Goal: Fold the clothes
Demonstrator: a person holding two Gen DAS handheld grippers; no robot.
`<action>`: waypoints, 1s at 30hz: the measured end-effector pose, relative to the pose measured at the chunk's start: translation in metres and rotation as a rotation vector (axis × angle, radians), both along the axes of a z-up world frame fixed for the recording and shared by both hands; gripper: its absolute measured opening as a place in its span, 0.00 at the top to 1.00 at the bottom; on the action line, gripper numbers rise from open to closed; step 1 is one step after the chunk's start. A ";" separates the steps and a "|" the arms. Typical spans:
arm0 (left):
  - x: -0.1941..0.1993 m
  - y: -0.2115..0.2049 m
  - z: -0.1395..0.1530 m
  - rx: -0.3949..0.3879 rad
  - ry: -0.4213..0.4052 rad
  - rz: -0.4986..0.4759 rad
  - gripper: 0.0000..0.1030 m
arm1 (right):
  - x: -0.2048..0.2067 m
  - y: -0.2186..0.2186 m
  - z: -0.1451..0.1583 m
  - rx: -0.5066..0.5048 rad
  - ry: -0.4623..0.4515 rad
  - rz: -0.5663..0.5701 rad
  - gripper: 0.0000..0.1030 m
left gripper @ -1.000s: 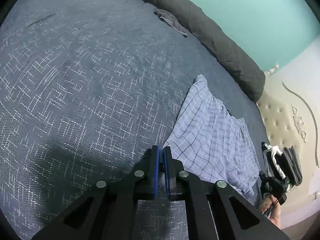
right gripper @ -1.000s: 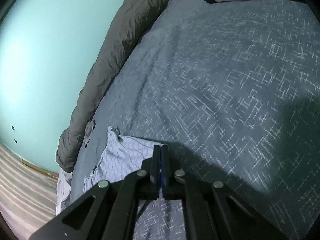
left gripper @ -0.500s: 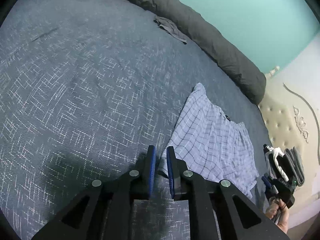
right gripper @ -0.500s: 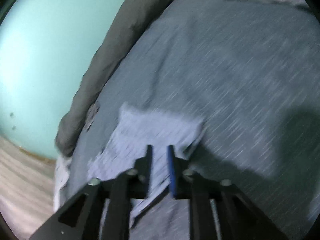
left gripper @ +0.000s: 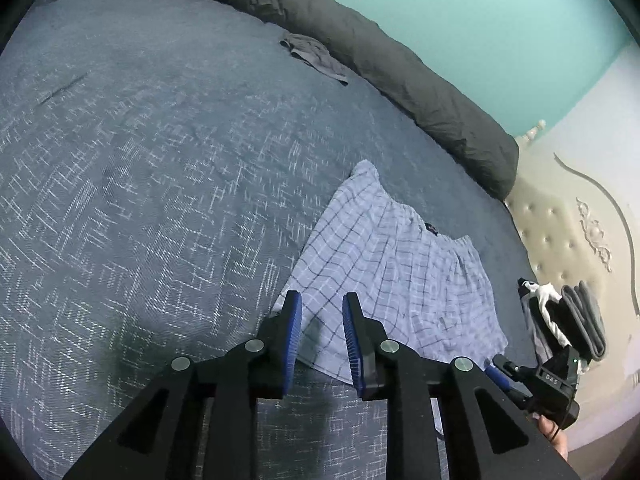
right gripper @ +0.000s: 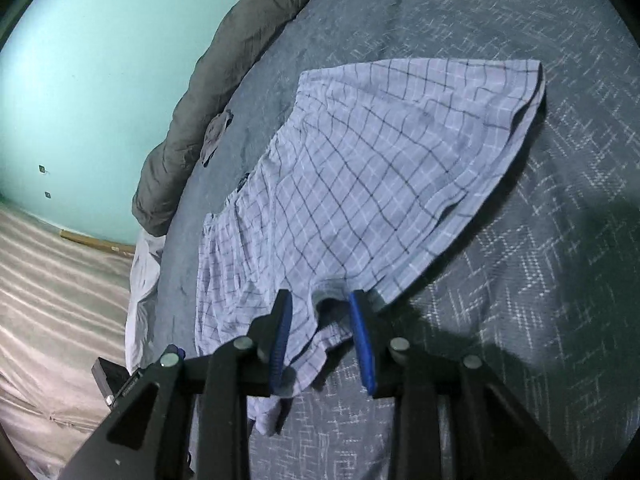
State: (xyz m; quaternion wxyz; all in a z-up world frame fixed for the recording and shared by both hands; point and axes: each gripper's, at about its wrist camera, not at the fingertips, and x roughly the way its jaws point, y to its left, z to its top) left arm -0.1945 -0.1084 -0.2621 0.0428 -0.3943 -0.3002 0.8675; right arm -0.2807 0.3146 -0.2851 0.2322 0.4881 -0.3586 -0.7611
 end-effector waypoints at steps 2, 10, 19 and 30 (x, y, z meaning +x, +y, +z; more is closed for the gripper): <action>-0.001 0.000 -0.002 -0.002 -0.006 0.001 0.77 | -0.003 -0.004 0.000 -0.007 0.012 0.011 0.89; -0.004 0.002 -0.006 -0.005 -0.017 0.002 0.74 | 0.001 0.017 -0.001 -0.051 0.039 -0.041 0.99; -0.006 0.000 -0.009 -0.010 -0.027 0.012 0.68 | -0.002 0.041 -0.002 -0.060 0.032 -0.111 0.99; -0.006 -0.010 -0.017 -0.009 -0.053 0.034 0.65 | -0.005 0.055 -0.006 -0.038 0.026 -0.158 0.99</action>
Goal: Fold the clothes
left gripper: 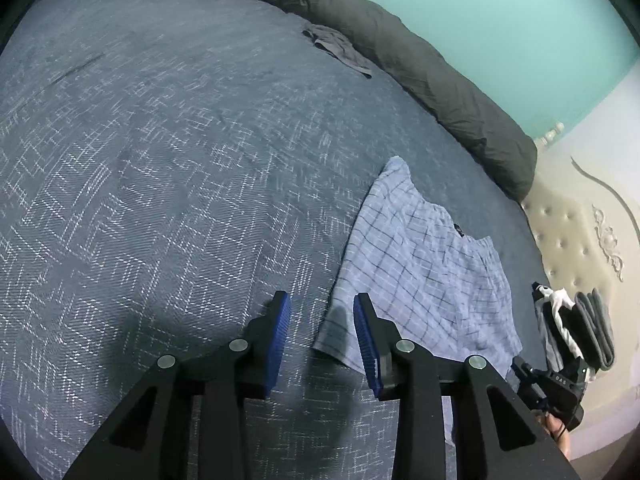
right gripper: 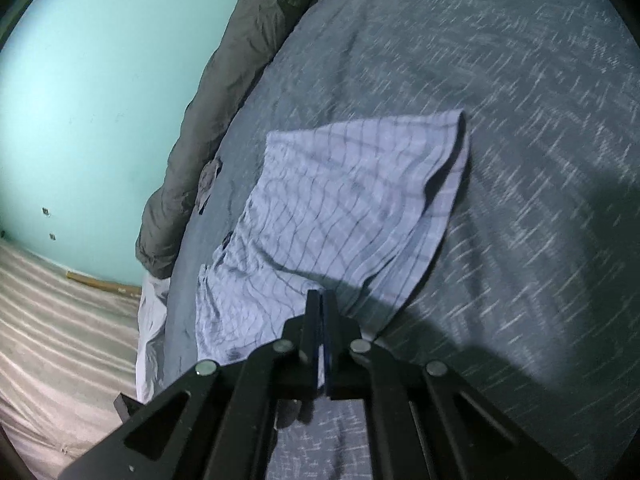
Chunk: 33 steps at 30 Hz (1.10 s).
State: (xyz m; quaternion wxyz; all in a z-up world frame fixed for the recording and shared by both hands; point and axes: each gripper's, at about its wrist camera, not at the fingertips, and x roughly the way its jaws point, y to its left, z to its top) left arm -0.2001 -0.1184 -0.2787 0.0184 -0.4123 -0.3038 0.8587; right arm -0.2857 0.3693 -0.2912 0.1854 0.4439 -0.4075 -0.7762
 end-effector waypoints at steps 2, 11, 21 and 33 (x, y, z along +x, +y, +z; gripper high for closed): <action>-0.002 0.002 -0.002 0.007 -0.004 -0.008 0.65 | -0.001 0.003 -0.001 -0.003 0.000 -0.007 0.99; -0.008 0.017 -0.014 0.031 -0.044 -0.069 0.67 | -0.002 -0.001 -0.003 -0.019 -0.009 0.007 0.99; -0.001 0.019 0.003 0.015 0.034 -0.095 0.98 | -0.001 -0.003 0.000 -0.021 -0.007 0.017 0.99; -0.006 -0.009 -0.007 0.061 0.016 -0.021 0.98 | 0.001 -0.023 0.000 0.029 -0.004 0.083 0.99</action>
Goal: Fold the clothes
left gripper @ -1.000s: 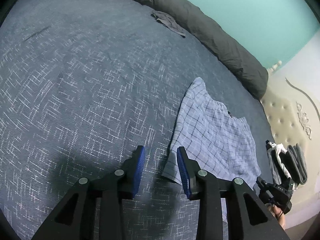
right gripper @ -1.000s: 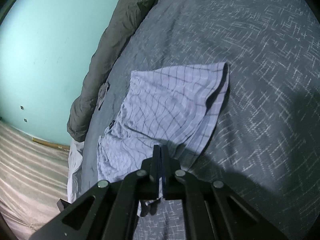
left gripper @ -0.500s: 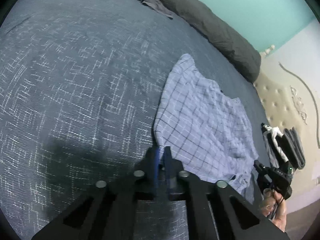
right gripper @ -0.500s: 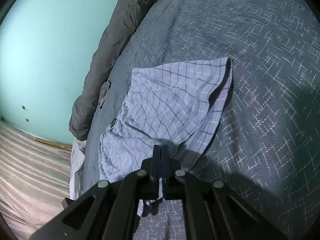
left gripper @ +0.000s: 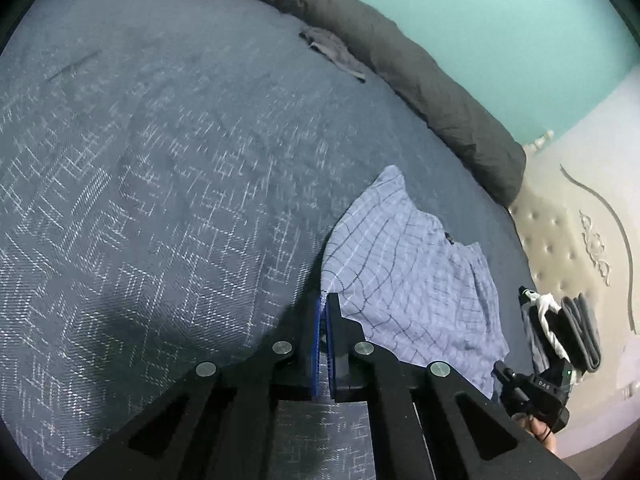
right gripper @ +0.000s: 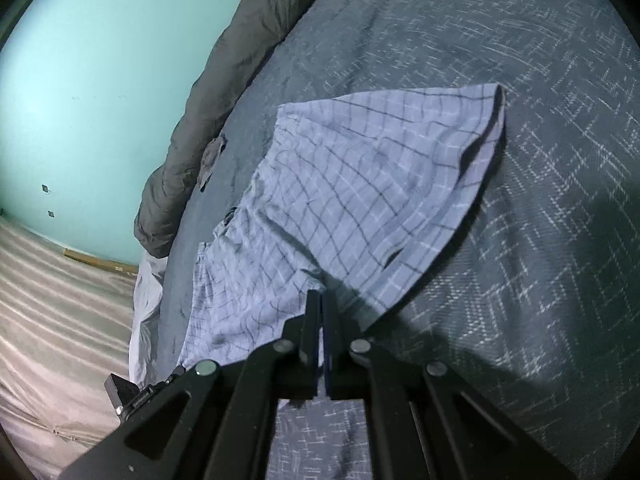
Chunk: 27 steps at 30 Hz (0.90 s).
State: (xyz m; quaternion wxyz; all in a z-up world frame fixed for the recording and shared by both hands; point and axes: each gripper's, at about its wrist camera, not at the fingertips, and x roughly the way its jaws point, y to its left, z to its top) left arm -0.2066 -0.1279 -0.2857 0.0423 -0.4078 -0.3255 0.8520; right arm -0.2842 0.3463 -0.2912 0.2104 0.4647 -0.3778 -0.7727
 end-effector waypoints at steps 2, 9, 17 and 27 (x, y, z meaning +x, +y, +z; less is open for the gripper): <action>0.001 -0.001 -0.001 0.003 -0.006 -0.003 0.97 | -0.001 0.000 0.001 0.005 -0.001 0.003 0.99; 0.010 -0.006 0.010 0.008 0.014 0.025 0.86 | 0.006 0.006 0.010 0.041 -0.008 -0.049 0.96; 0.034 0.002 0.017 0.023 0.017 -0.009 0.78 | 0.034 -0.052 0.049 0.038 0.059 0.149 0.94; 0.063 -0.010 0.032 -0.043 0.043 -0.020 0.78 | 0.070 -0.166 0.030 0.100 0.023 0.427 0.94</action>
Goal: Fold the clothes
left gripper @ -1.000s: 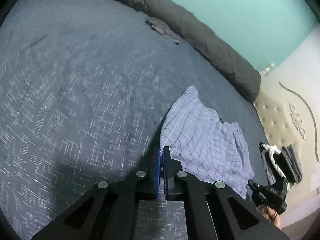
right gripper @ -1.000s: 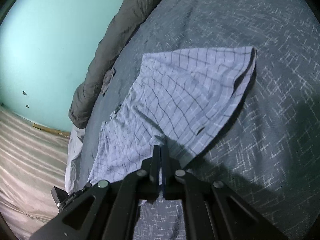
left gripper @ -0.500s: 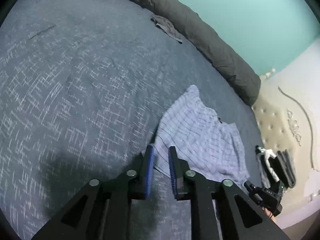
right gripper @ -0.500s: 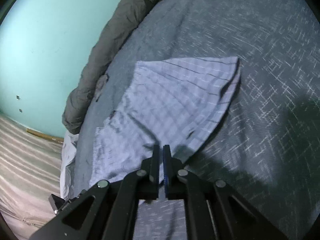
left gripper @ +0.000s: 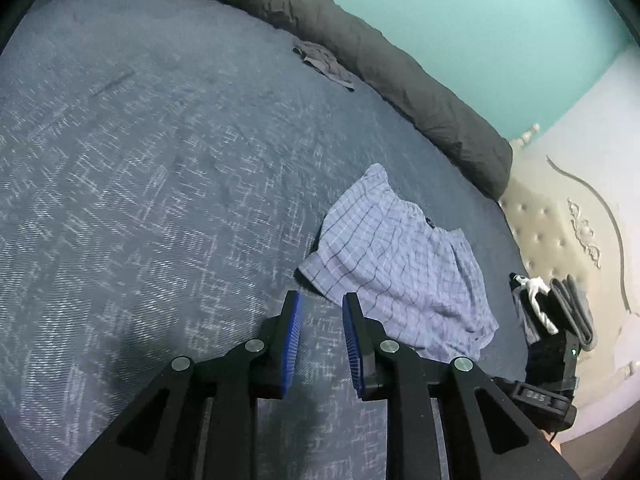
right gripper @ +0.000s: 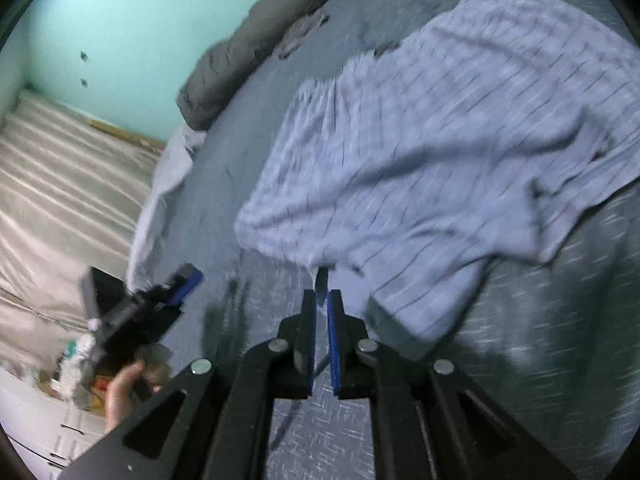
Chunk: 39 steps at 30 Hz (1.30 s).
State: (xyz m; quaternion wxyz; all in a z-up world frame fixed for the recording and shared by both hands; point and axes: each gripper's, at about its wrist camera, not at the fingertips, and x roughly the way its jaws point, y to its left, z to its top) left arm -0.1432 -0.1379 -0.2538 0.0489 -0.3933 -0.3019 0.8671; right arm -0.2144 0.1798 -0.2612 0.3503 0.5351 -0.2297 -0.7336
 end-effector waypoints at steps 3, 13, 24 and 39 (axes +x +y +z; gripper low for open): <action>0.005 -0.002 -0.001 -0.006 -0.003 -0.019 0.78 | 0.000 -0.018 -0.005 0.038 -0.005 0.004 0.92; 0.010 -0.013 0.000 -0.001 0.005 -0.037 0.78 | -0.016 -0.080 -0.008 0.178 0.081 0.075 0.68; 0.020 -0.033 0.011 0.021 0.034 -0.008 0.77 | 0.000 -0.115 -0.002 0.225 0.191 0.202 0.68; 0.025 -0.055 0.015 0.043 0.048 0.031 0.73 | -0.016 -0.152 -0.004 0.262 0.247 0.217 0.67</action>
